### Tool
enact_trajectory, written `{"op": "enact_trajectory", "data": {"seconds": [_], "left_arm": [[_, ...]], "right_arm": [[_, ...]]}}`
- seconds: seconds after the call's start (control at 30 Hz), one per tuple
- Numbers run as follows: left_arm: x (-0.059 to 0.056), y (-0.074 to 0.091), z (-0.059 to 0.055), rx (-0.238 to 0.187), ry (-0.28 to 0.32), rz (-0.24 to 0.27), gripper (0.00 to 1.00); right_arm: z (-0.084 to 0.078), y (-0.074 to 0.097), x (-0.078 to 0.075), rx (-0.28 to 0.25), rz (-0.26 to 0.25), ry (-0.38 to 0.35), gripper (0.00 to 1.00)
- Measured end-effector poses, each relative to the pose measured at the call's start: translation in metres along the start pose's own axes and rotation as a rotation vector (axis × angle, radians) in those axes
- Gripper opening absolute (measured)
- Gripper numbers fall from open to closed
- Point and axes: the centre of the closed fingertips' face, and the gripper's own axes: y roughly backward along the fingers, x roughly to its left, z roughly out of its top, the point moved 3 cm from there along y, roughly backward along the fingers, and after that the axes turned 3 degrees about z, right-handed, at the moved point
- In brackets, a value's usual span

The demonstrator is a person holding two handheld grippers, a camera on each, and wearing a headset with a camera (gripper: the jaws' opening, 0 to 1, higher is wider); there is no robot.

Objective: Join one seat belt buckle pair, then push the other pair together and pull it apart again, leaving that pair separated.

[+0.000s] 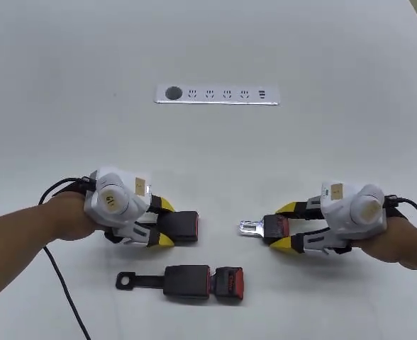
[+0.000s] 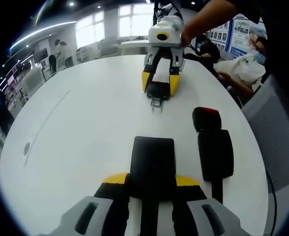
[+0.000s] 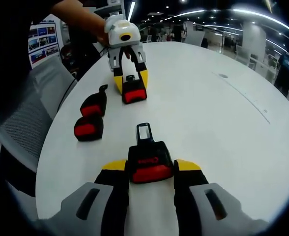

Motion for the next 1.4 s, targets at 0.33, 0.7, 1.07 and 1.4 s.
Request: {"op": "enact_trajectory", "data": {"seconds": [0.33, 0.7, 1.07, 1.4], "left_arm": [[0.000, 0.001, 0.002, 0.012, -0.011, -0.007, 0.34], [0.001, 0.001, 0.002, 0.024, -0.024, -0.013, 0.34], [0.001, 0.001, 0.001, 0.029, -0.028, -0.014, 0.33], [0.002, 0.000, 0.001, 0.035, -0.040, -0.019, 0.33]], "right_arm": [[0.011, -0.014, -0.003, -0.014, 0.016, 0.013, 0.34], [0.029, -0.036, 0.000, -0.029, 0.017, 0.025, 0.34], [0.042, -0.060, 0.006, -0.039, 0.025, 0.037, 0.34], [0.050, -0.073, 0.015, -0.049, 0.024, 0.043, 0.35]]}}
